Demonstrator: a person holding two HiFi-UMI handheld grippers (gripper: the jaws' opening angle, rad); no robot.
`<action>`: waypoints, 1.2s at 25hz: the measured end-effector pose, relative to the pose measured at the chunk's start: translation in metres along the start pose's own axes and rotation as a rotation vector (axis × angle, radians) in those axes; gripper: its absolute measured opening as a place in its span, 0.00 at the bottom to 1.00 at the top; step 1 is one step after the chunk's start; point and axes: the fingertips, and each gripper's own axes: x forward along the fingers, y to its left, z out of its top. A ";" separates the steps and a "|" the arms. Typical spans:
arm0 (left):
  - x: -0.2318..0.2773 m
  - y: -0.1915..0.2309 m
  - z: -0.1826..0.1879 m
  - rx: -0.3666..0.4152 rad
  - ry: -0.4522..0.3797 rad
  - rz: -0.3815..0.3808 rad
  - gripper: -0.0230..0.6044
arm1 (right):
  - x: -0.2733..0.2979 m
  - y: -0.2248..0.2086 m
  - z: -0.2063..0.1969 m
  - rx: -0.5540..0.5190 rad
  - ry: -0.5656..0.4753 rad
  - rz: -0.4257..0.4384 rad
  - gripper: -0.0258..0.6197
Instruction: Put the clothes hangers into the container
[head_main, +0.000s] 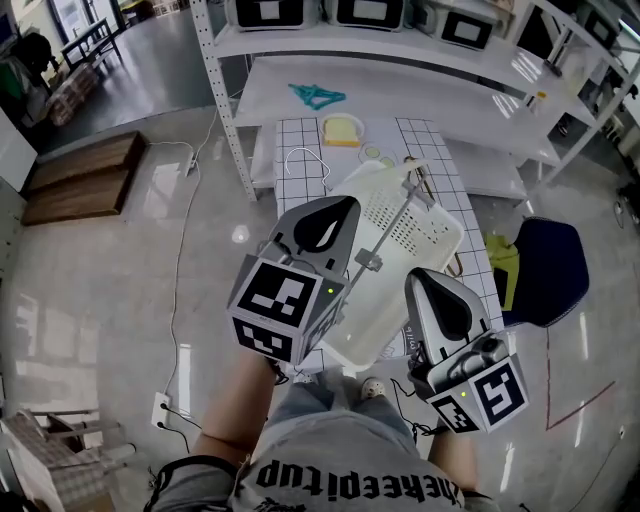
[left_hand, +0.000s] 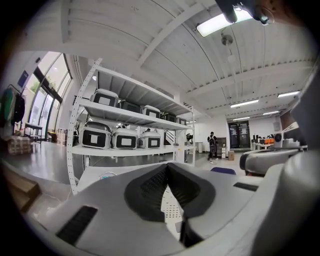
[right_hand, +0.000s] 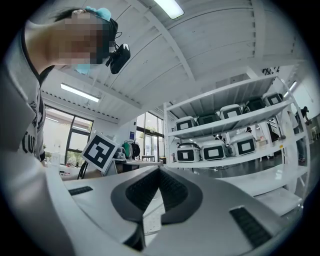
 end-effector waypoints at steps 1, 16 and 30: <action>-0.002 0.000 0.001 0.002 -0.001 0.004 0.06 | 0.001 0.001 0.000 0.001 0.001 0.009 0.04; -0.048 -0.008 -0.002 0.015 0.010 0.125 0.05 | 0.010 0.027 -0.003 0.018 0.002 0.190 0.04; -0.082 -0.024 -0.021 -0.007 0.031 0.231 0.05 | 0.007 0.052 -0.008 0.026 0.009 0.346 0.04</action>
